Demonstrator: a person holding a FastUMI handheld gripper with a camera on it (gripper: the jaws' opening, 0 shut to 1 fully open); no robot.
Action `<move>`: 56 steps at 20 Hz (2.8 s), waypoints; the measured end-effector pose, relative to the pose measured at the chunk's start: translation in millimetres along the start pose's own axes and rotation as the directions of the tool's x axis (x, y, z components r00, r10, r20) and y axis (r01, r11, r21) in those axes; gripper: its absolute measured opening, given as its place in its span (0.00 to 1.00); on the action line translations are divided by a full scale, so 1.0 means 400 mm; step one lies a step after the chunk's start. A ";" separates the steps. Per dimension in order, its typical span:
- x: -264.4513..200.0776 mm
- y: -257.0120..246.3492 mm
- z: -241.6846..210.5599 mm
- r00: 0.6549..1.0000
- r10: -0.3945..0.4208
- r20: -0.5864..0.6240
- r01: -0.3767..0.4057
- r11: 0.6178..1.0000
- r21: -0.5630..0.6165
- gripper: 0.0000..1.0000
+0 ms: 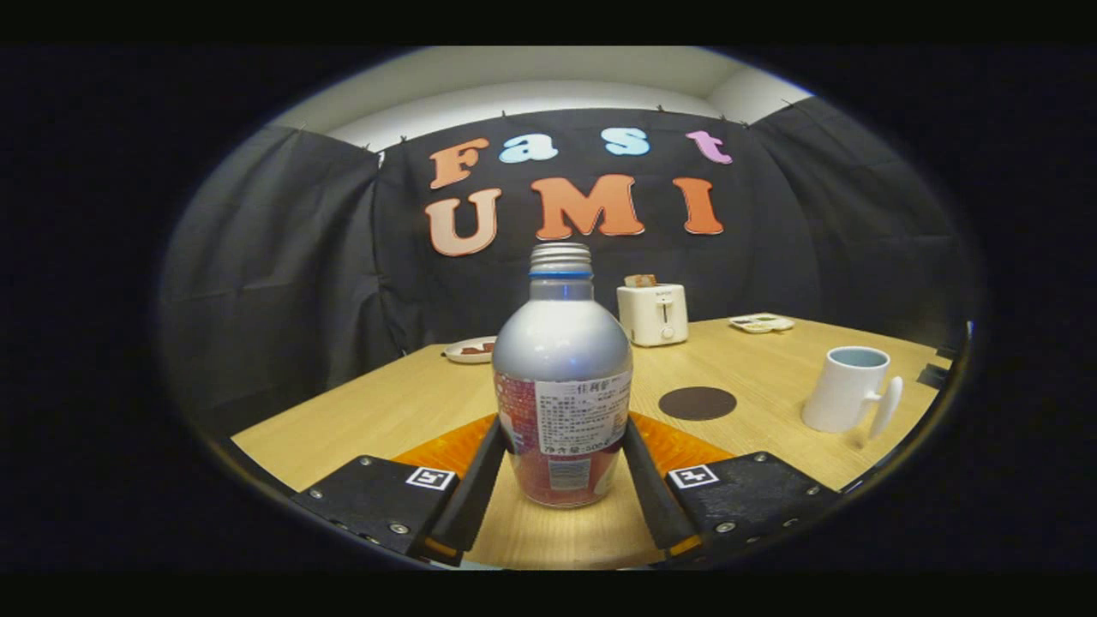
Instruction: Take the bottle from table, then pour the juice into the cup, finally place the bottle on the coaster
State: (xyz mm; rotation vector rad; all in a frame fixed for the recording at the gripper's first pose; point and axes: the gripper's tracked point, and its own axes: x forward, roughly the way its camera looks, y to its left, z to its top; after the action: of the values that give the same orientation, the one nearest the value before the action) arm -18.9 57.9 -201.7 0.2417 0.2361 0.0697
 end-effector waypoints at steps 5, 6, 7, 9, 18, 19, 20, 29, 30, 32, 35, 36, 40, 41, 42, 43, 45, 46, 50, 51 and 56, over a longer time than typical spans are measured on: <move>0.015 0.013 0.025 0.999 0.048 0.012 -0.049 0.989 0.140 0.75; 0.014 0.015 0.026 0.999 0.053 0.004 -0.053 0.986 0.159 0.75; 0.017 0.018 0.029 0.998 0.056 0.000 -0.055 0.982 0.180 0.75; 0.019 0.019 0.033 0.998 0.058 -0.008 -0.055 0.973 0.224 0.75; 0.044 0.015 0.060 0.998 0.070 0.002 -0.062 0.871 0.487 0.75; 0.047 0.010 0.063 0.998 0.067 0.008 -0.062 0.858 0.510 0.75; 0.045 0.002 0.061 0.998 0.062 0.009 -0.057 0.842 0.536 0.75; 0.072 -0.080 0.087 0.998 0.001 0.063 -0.048 0.659 0.751 0.75; 0.075 -0.097 0.093 0.997 -0.010 0.078 -0.055 0.625 0.779 0.75; 0.073 -0.126 0.100 0.994 -0.037 0.102 -0.063 0.568 0.821 0.74; 0.077 -0.174 0.106 0.990 -0.079 0.113 -0.058 0.500 0.864 0.74; 0.081 -0.193 0.105 0.990 -0.090 0.107 -0.050 0.483 0.874 0.74; 0.098 -0.241 0.118 0.987 -0.123 0.106 -0.051 0.387 0.921 0.74; 0.103 -0.250 0.125 0.985 -0.129 0.112 -0.059 0.357 0.932 0.74; 0.097 -0.257 0.127 0.984 -0.132 0.121 -0.071 0.328 0.942 0.74; 0.099 -0.260 0.133 0.982 -0.136 0.128 -0.082 0.305 0.949 0.74; 0.098 -0.265 0.130 0.983 -0.138 0.124 -0.083 0.274 0.958 0.74; 0.099 -0.268 0.125 0.983 -0.139 0.118 -0.079 0.261 0.962 0.74; 0.104 -0.285 0.129 0.982 -0.161 0.101 -0.070 0.191 0.979 0.74; 0.104 -0.283 0.127 0.982 -0.164 0.095 -0.066 0.174 0.983 0.74; 0.099 -0.300 0.144 0.979 -0.177 0.096 -0.080 0.098 0.992 0.74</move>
State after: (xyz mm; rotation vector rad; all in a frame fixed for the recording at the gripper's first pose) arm 38.2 -67.6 -185.6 1.6966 0.0436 -0.2206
